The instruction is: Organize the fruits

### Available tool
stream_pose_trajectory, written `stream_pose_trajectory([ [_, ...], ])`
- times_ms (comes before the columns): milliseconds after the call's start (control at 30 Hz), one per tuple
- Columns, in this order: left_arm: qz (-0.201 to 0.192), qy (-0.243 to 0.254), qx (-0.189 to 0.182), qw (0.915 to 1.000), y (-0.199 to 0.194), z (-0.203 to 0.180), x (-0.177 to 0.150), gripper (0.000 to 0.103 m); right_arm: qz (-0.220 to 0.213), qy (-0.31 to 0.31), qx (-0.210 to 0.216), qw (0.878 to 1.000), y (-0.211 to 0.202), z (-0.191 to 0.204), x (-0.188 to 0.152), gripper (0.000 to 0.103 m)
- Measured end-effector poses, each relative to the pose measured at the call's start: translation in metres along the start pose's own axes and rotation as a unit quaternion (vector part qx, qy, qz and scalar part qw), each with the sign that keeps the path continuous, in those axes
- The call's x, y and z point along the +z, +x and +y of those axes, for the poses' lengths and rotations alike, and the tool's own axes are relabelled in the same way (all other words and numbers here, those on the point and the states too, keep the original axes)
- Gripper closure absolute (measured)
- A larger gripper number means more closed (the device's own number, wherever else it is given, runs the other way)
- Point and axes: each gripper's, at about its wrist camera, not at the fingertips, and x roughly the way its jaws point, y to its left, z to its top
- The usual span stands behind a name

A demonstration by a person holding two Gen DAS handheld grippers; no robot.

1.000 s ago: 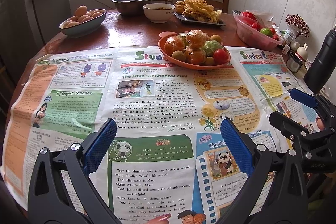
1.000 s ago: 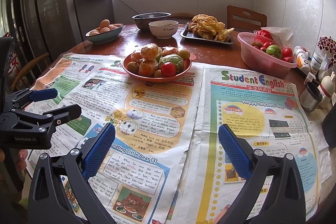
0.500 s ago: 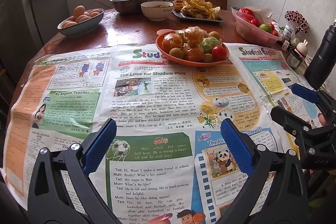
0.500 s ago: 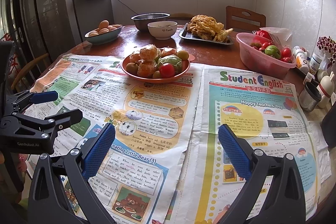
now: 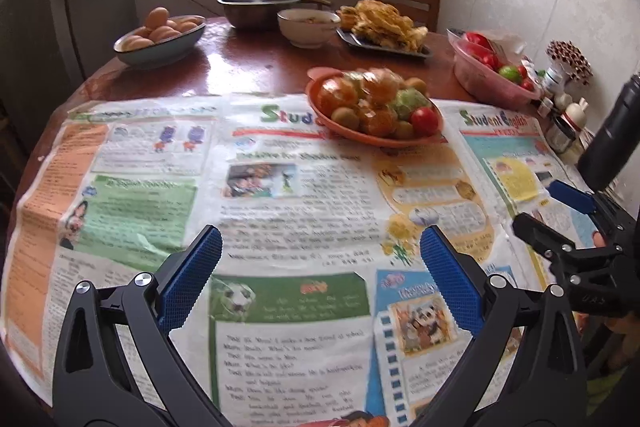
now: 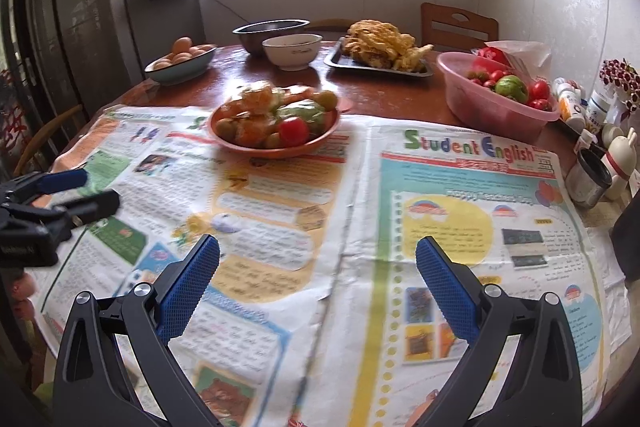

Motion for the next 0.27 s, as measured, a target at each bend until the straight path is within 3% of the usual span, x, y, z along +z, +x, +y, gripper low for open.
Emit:
stream_pose_trajectory([
  [133,0.025,-0.018,0.017,0.9994,0.015,0.029,0.019,0.01,0.015,0.017,-0.027,0.999,0.014,-0.035,0.013,0.004],
  [267,0.054,-0.032,0.082,0.9946,0.053,0.079,0.042,0.01,0.065,0.027,-0.087,0.994,0.048,-0.085,0.026,0.004],
])
